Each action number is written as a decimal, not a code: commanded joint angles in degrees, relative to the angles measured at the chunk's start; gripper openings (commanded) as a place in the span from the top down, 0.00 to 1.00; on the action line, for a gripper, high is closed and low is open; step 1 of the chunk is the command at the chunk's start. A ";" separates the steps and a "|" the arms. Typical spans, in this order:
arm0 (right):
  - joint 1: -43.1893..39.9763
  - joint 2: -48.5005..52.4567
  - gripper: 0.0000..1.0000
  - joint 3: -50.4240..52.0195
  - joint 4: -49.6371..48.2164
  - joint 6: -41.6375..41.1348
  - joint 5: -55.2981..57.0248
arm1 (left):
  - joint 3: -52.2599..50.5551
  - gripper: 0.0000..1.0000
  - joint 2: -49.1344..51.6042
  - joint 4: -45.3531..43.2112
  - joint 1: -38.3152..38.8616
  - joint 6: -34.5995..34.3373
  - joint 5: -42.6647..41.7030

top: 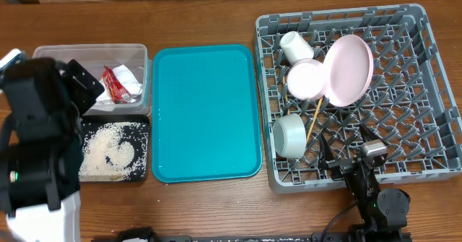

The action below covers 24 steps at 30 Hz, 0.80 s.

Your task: Sort waste into correct bins and load items into the dishwasher

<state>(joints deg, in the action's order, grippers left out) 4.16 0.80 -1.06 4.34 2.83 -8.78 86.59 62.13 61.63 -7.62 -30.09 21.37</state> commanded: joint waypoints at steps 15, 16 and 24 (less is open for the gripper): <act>-0.17 -0.63 0.00 0.61 -0.37 0.22 -0.31 | -26.23 0.00 -21.49 -0.04 -0.13 -0.81 -0.33; -0.17 -0.63 0.00 0.61 -0.37 0.20 -0.33 | -28.13 0.00 -22.51 -0.20 -0.13 -0.81 -0.28; -0.17 -0.63 0.00 0.61 -0.37 0.20 -0.33 | -43.85 0.00 -31.08 -7.06 -0.13 -0.83 -1.77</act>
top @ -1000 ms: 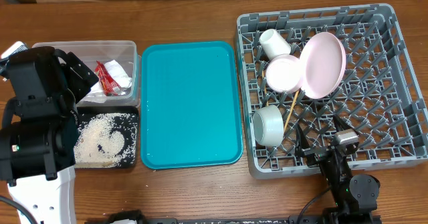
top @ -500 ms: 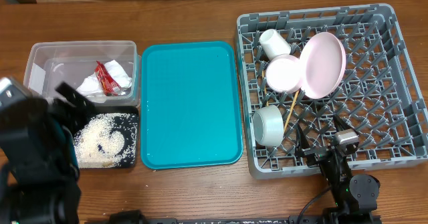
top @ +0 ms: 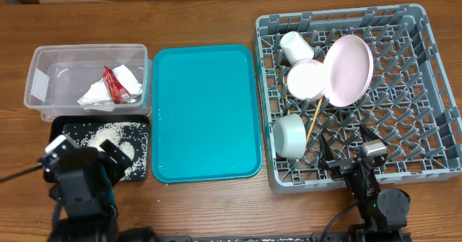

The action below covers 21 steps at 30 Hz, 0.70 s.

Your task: Sort waste into correct bins and load items into the dishwasher

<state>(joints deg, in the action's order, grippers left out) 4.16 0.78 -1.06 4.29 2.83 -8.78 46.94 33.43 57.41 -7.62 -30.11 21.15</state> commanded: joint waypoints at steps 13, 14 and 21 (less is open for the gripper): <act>-0.17 -0.61 0.00 0.61 -0.33 0.22 -0.33 | -31.32 0.00 -15.69 -42.97 -0.13 -0.79 -15.30; -0.17 -0.61 0.00 0.61 -0.33 0.22 -0.33 | -33.09 0.00 -16.83 -45.42 -0.09 -0.79 -15.47; -0.17 -0.61 0.00 0.61 -0.33 0.22 -0.31 | -41.66 0.00 -23.06 -55.39 -0.07 -0.79 -15.98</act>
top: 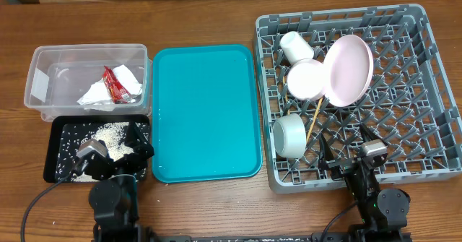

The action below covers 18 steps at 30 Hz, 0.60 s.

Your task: Sort waste into correct bins and load items into the dishwasher

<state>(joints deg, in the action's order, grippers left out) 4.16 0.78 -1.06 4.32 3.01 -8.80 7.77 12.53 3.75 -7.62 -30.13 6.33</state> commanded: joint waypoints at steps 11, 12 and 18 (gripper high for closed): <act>-0.17 -0.61 0.00 0.61 -0.35 0.04 -0.28 | -7.50 0.00 -8.96 -0.61 0.39 5.97 -0.81; -0.17 -0.61 0.00 0.61 -0.35 0.02 -0.28 | -7.50 0.00 -9.68 -0.20 0.59 8.04 -0.81; -0.17 -0.61 0.00 0.61 -0.35 0.04 -0.28 | -7.50 0.00 -12.35 0.11 3.17 21.70 -0.83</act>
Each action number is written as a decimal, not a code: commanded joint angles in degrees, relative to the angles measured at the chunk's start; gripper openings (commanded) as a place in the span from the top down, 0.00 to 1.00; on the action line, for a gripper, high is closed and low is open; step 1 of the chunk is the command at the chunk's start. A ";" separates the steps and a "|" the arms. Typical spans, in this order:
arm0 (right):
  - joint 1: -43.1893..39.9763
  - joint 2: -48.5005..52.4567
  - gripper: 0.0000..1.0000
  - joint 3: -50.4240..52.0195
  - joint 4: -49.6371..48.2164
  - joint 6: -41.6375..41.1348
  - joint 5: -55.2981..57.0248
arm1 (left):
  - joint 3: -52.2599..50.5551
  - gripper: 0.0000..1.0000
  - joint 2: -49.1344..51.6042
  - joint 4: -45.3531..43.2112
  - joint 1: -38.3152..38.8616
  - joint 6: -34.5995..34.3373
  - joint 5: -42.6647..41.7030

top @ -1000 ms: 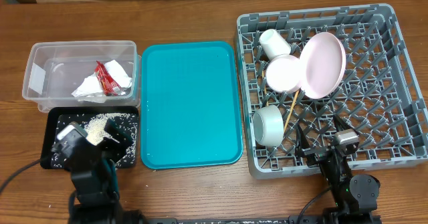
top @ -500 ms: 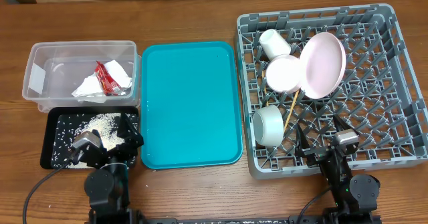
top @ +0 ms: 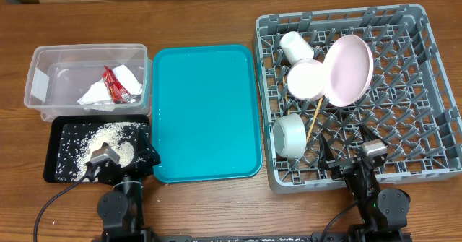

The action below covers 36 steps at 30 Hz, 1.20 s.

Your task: Sort waste into correct bins and load items into the dishwasher

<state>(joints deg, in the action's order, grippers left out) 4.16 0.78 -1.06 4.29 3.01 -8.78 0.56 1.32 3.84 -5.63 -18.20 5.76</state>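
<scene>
In the overhead view, the clear bin [top: 43,83] at the far left holds a red wrapper [top: 112,83] and a crumpled white napkin [top: 97,94]. Below it, the black tray [top: 56,171] holds scattered rice [top: 115,137]. The grey dish rack [top: 419,126] on the right carries a white cup [top: 296,45], a white bowl [top: 305,79], a pink plate [top: 349,68], a pale green bowl [top: 290,135] and a chopstick [top: 315,119]. My left gripper [top: 115,159] sits low over the black tray's near right corner, fingers apart and empty. My right gripper [top: 351,149] rests open over the rack's near edge.
The teal serving tray [top: 206,112] lies bare between the bins and the rack. Both arm bases stand at the table's near edge, with a cable [top: 50,209] trailing from the left one.
My left gripper has shifted slightly right and nearer, from the tray's middle to its near right corner. The right arm and all objects are unchanged.
My left arm first loomed high over the clear bin and black tray at the far left. It then stood low at the near left corner of the black tray, later over the tray's near middle, and now at its right corner. The right arm stayed still throughout.
</scene>
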 commanded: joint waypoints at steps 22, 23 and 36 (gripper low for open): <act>-0.17 -0.61 0.00 0.61 -0.33 0.04 -0.31 | -0.28 0.00 -1.16 0.13 5.35 21.22 -0.50; -0.17 -0.61 0.00 0.61 -0.33 0.04 -0.31 | -0.28 0.00 -1.16 0.13 5.33 21.22 -0.50; -0.17 -0.61 0.00 0.61 -0.33 0.04 -0.31 | -0.28 0.00 -1.11 0.13 5.27 21.24 -0.50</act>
<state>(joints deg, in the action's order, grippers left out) 4.14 0.78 -1.06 4.27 3.03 -8.78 0.56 0.95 4.03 -0.71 1.72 5.56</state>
